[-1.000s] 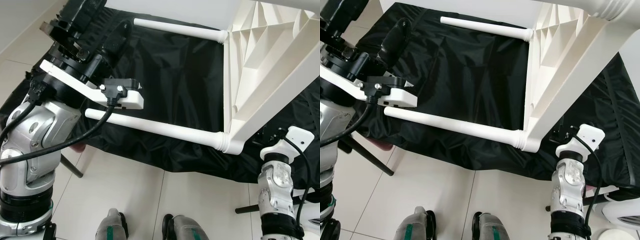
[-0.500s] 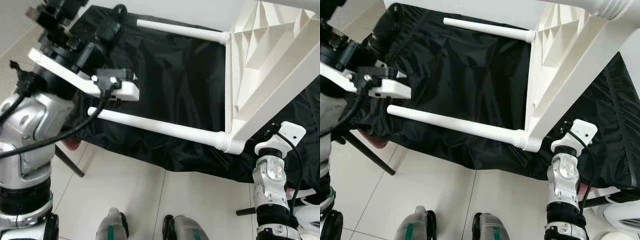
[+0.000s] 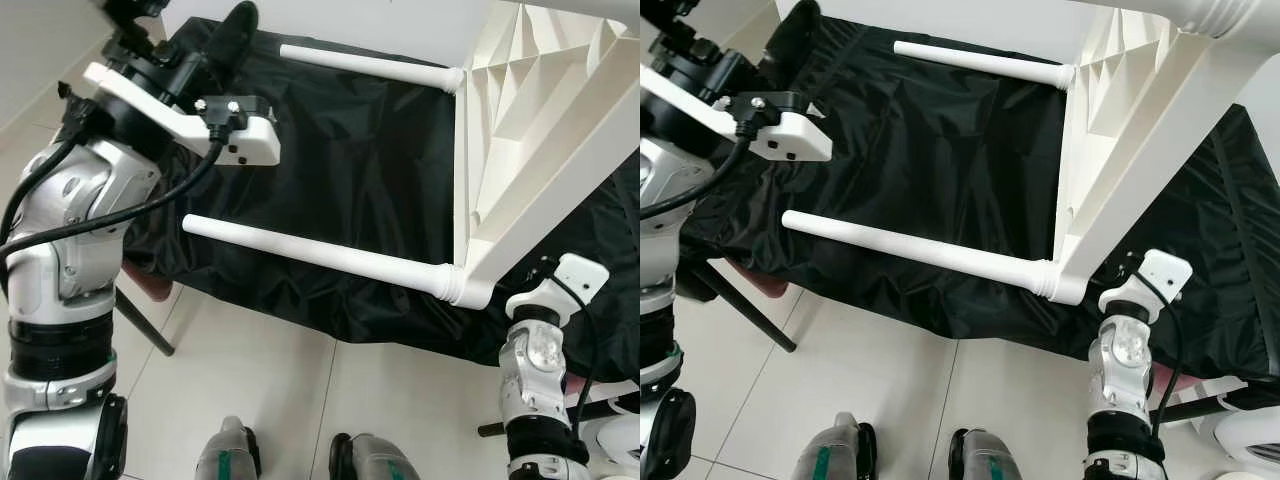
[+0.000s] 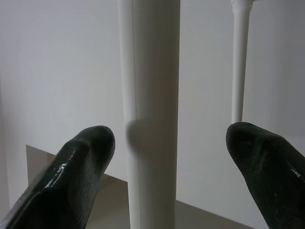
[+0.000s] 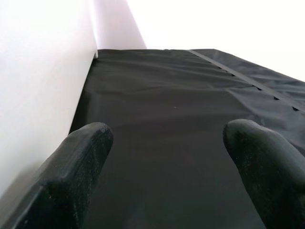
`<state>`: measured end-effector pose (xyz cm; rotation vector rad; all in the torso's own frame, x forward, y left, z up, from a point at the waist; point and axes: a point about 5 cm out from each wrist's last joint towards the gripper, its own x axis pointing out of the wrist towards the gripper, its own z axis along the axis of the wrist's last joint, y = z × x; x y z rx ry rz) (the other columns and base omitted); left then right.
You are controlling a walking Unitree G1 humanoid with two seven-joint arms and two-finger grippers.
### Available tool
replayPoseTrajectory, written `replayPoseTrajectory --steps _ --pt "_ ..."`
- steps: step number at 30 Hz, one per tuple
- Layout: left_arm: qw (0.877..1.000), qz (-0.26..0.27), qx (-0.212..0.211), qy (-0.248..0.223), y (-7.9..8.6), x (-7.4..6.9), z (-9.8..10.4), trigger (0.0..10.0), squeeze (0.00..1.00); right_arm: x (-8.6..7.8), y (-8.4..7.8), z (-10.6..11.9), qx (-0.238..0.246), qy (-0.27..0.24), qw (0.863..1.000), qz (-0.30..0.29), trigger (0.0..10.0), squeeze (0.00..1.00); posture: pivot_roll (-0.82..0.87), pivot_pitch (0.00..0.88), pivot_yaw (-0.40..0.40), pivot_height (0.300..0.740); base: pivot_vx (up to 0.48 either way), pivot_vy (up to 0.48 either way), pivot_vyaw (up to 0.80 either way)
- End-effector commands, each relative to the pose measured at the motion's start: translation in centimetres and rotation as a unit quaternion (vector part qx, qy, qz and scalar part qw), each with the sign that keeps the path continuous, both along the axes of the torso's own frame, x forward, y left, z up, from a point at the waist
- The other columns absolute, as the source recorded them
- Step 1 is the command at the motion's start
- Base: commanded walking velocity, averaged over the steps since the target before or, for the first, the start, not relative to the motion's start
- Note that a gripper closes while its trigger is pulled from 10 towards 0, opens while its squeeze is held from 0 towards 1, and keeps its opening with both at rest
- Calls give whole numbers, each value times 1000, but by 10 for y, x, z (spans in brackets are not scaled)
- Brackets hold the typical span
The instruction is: Building children table
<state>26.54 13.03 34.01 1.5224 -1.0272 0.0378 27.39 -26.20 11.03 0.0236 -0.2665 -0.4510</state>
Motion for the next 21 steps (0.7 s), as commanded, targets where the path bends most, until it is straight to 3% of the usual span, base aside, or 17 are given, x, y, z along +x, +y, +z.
replayPoseTrajectory --steps 1,9,21 --pt "979 -63 -100 -165 1 -14 15 10000 0 -4 -3 -4 -1 3 1000 -10 10000 0 91 83 -5 740 0 0 0" --pt "976 -87 -95 -174 -9 -1 32 10000 0 -8 0 -9 2 4 1000 -14 10000 0 84 74 10 740 0 0 0" --pt "974 -118 -98 -166 -25 1 44 10000 0 -11 2 -13 5 9 1000 -15 10000 0 84 68 11 740 0 0 0"
